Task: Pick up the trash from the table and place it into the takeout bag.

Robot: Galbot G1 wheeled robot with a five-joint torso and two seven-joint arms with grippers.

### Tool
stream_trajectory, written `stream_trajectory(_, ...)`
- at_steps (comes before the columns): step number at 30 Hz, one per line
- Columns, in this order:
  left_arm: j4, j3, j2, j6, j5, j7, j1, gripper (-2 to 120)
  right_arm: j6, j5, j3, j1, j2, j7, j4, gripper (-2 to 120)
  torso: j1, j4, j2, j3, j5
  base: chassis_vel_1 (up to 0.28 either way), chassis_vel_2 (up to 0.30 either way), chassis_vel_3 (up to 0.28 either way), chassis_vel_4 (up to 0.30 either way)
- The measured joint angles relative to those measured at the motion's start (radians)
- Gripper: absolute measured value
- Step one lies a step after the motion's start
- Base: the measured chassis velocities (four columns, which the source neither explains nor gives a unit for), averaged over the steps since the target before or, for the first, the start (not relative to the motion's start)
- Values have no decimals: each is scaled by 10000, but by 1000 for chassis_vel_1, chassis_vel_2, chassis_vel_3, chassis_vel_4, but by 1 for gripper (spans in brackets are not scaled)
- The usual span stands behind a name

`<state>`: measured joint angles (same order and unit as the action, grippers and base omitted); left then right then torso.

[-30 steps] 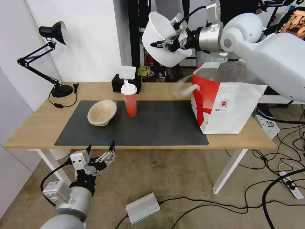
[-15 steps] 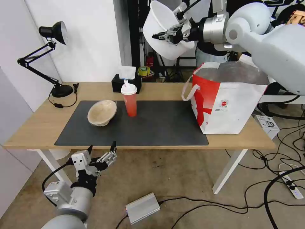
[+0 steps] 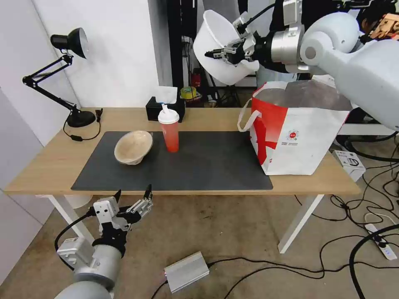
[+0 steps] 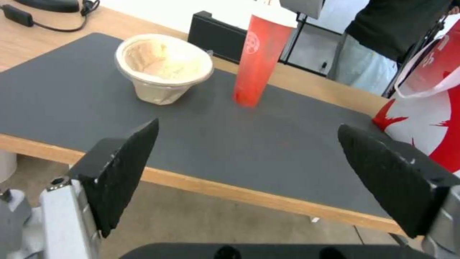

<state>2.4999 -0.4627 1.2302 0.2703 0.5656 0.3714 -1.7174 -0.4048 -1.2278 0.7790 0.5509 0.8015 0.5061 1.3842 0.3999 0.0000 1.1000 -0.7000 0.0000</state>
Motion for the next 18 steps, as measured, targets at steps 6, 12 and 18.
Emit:
stream_trajectory(6, 2, -14, 11, 0, -13, 0, -64, 100, 0, 12, -89, -154, -174, 0, 86, 0, 0, 0, 0, 0, 1, 0, 0, 0, 0)
stream_trajectory(12, 2, 41, 43, 3, -4, 16, -125, 100, 0, 21, -153, -338, -381, -40, 158, 0, 0, 0, 0, 0, 1, 0, 0, 0, 0)
stream_trajectory(18, 3, 41, 15, 7, 9, 21, -116, 100, 0, 21, -136, -376, -667, -47, 288, 0, 0, 0, 0, 0, 0, 0, 0, 0, 0)
